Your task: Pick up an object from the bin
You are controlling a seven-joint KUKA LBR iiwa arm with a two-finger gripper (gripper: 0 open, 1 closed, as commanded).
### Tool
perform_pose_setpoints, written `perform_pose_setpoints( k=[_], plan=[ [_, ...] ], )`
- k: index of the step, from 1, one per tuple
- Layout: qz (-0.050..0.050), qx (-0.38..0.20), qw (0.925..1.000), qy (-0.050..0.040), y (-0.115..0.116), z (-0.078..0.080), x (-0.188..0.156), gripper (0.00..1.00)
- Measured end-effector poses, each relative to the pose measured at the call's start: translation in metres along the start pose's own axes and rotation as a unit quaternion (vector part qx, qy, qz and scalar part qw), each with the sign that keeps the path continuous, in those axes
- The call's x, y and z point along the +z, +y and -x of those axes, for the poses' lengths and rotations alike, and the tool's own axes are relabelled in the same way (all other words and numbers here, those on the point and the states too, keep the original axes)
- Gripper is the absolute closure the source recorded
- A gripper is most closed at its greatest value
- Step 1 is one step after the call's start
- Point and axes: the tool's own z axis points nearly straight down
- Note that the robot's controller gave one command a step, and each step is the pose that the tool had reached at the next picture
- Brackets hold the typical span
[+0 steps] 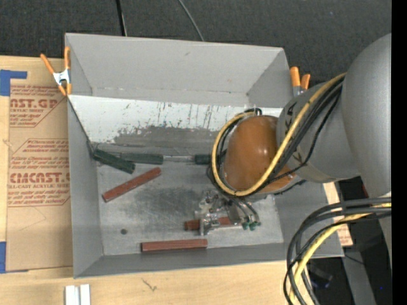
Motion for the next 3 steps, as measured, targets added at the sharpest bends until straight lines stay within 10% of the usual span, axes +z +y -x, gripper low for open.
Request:
perform_pose_setpoints(
  k=[2, 3],
  plan=[
    [-0.001, 0.029, 0.9996, 0.0017, 0.028, -0.004, -0.053, 1.00],
    [-0.001, 0.006, 1.0000, -0.0001, 0.004, -0.011, -0.151, 1.00]
  ],
)
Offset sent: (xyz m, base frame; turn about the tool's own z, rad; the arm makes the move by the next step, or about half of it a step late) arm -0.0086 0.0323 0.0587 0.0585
